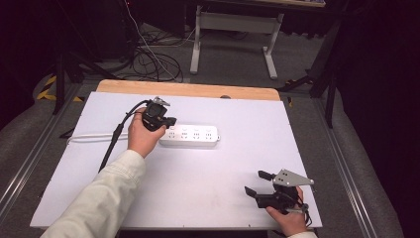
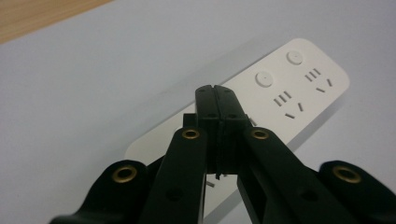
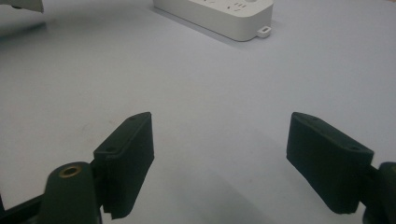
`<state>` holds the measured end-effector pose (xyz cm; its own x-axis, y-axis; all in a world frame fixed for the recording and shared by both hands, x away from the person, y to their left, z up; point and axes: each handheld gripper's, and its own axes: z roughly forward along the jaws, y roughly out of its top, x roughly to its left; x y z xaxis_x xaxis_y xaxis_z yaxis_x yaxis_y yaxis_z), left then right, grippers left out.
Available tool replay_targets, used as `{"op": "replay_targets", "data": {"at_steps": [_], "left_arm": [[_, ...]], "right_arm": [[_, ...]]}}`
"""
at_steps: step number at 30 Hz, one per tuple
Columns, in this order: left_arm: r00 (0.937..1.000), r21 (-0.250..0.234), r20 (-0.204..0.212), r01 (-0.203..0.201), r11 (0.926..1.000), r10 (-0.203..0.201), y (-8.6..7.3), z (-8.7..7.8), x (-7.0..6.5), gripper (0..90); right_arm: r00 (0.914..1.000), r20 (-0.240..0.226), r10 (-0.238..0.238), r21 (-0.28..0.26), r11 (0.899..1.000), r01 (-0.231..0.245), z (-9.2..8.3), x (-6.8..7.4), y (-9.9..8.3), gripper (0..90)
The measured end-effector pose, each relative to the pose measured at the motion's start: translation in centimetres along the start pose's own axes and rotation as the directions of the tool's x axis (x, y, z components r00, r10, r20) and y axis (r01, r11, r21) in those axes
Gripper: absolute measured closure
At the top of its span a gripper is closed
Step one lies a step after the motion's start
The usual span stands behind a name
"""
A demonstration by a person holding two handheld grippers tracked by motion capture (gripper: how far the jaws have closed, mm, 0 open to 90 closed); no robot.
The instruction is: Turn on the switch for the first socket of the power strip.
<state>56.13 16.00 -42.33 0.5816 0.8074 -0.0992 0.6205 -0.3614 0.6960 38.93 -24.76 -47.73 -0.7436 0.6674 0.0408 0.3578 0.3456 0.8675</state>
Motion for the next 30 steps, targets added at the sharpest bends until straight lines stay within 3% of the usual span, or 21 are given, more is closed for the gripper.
{"op": "replay_targets", "data": {"at_steps": [8, 13, 25, 30], "left_arm": [[0.9992, 0.016, -0.037, -0.014, 0.9998, 0.014, -0.4, 1.3, 0.1, 90.0], [0.9961, 0.009, -0.063, -0.061, 0.9981, 0.062, -0.6, 1.9, 0.1, 90.0], [0.9938, 0.044, -0.079, -0.075, 0.9962, 0.078, -1.0, 2.7, -0.1, 90.0], [0.9931, 0.037, -0.079, -0.084, 0.9958, 0.087, -1.1, 2.7, -0.1, 90.0]], "right_arm": [[1.0, -0.003, -0.001, -0.002, 1.0, 0.001, -0.1, 0.0, 0.0, 24.0], [1.0, -0.004, -0.001, -0.003, 1.0, 0.001, -0.1, 0.0, 0.0, 24.0], [1.0, -0.005, 0.0, -0.003, 1.0, 0.0, -0.1, 0.0, 0.0, 24.0], [1.0, -0.006, -0.001, -0.002, 1.0, 0.001, -0.1, 0.0, 0.0, 24.0]]}}
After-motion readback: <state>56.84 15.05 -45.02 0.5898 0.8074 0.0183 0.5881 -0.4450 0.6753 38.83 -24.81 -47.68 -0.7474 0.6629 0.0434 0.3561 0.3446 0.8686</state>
